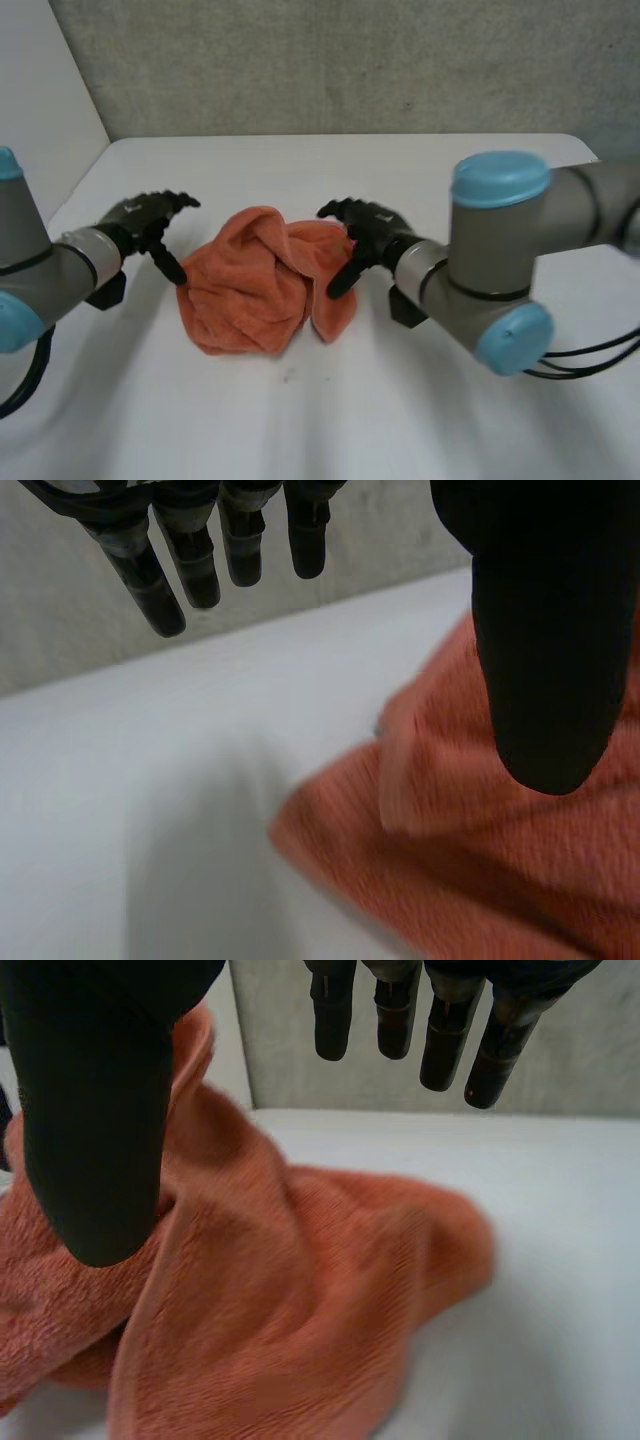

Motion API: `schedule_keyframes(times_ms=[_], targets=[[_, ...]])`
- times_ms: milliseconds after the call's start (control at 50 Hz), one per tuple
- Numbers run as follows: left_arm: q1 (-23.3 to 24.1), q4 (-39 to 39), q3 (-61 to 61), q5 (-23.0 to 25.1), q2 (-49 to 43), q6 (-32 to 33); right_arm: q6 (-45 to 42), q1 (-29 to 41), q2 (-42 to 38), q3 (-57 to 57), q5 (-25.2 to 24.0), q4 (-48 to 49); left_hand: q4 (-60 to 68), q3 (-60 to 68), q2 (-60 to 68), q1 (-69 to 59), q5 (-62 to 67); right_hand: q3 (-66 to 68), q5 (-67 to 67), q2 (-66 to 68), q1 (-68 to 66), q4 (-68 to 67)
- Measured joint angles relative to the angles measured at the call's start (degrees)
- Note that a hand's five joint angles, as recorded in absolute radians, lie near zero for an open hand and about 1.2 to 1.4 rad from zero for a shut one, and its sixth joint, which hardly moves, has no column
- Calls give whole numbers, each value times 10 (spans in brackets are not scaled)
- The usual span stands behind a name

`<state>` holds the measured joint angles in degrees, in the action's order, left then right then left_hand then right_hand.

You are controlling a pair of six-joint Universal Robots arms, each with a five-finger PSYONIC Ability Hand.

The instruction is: Fold the laundry

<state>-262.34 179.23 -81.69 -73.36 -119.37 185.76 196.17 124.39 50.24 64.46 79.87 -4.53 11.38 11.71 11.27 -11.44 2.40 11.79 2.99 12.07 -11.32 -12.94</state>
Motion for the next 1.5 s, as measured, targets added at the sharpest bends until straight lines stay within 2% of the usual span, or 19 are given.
schedule_keyframes(times_ms=[140,180,200,220,240,260,300,400,520,580,620,780,940,1080,1160,1220,1240,1360,1500], targets=[[1,2,3,6,-42,19,48,31,-92,-67,2,-2,120,114,120,-129,109,53,41,53,-36,-43],[2,2,2,9,-47,23,56,35,-112,-86,2,-4,184,186,191,-199,172,156,130,152,-120,-136],[3,2,2,10,-48,24,58,37,-120,-95,2,-5,184,186,191,-199,172,263,239,264,-221,-251],[3,2,2,10,-48,24,58,37,-120,-95,2,-5,184,186,191,-199,172,263,239,264,-221,-251],[3,3,3,13,-49,25,60,38,-126,-103,2,-5,292,287,299,-313,277,263,239,264,-221,-251],[4,3,4,15,-49,26,62,38,-135,-121,2,-7,397,392,398,-414,382,462,436,465,-378,-453],[5,6,8,17,-48,26,60,37,-138,-135,2,-8,437,432,442,-448,422,538,514,540,-429,-530],[17,38,45,16,-28,25,25,29,-118,-200,7,-2,566,557,565,-531,529,555,532,549,-442,-551],[39,112,109,-1,19,22,-79,-5,-54,-296,27,29,568,561,568,-531,529,555,533,549,-442,-551],[48,158,134,-21,45,21,-140,-21,-25,-327,39,55,568,561,568,-531,529,555,533,549,-442,-551],[58,226,150,-59,79,22,-218,-35,13,-341,50,99,568,561,569,-531,529,555,533,549,-445,-551],[82,327,88,-129,147,24,-341,-42,94,-228,51,160,568,561,569,-531,529,555,535,549,-444,-551],[113,287,-132,-136,195,45,-378,-51,150,18,29,128,568,563,570,-531,529,555,535,549,-445,-551],[143,236,-249,-137,187,74,-416,-78,158,119,28,56,554,551,557,-529,527,558,535,549,-445,-551],[149,224,-264,-137,172,79,-427,-89,159,139,27,32,461,458,462,-451,453,558,535,549,-445,-551],[147,219,-258,-135,161,80,-430,-93,164,152,24,23,269,266,268,-249,259,558,535,549,-445,-551],[146,219,-256,-134,160,80,-430,-93,165,153,24,23,248,245,248,-232,237,558,535,549,-445,-551],[115,219,-226,-129,154,79,-425,-92,188,167,23,27,161,164,165,-164,149,558,535,549,-445,-551],[66,208,-210,-101,156,79,-422,-89,219,170,24,31,154,155,159,-159,140,558,535,549,-445,-551]])
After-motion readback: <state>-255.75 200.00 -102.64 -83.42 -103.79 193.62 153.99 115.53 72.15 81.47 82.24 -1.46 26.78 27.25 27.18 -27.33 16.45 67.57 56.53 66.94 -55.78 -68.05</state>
